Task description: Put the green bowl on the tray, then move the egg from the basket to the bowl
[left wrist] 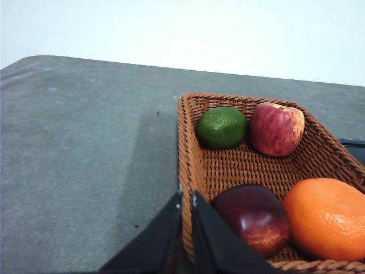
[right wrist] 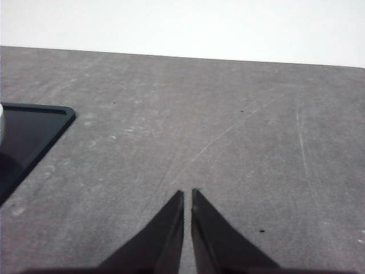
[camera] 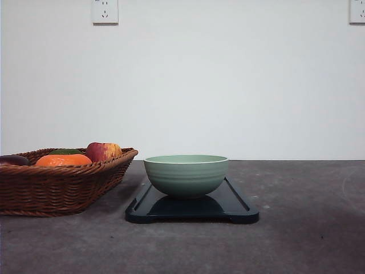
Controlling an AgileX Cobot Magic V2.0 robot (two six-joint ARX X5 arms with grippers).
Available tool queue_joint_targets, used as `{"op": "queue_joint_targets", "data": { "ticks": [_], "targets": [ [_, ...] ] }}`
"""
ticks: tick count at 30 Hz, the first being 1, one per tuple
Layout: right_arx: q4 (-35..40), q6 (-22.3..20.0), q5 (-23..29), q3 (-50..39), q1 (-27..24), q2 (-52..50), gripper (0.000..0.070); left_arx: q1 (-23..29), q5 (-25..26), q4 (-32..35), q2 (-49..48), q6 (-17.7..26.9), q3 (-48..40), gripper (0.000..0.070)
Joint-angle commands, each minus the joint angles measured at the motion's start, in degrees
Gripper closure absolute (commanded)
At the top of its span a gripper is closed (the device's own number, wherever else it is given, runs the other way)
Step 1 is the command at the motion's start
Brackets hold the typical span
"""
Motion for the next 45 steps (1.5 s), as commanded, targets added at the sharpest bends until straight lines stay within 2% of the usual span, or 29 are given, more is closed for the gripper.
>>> {"op": "queue_joint_targets", "data": {
  "ticks": [1, 45],
  "targets": [
    [0.6, 1.0, 0.0, -0.2, -0.1, 0.0, 0.0684, 0.0, -0.3, 0.6, -0.1, -0.2, -1.1, 0.0686],
    [0.6, 1.0, 0.0, -0.2, -0.1, 0.0, 0.0684, 0.0, -0.3, 0.6, -0.1, -0.2, -1.1, 0.0686]
  ]
}}
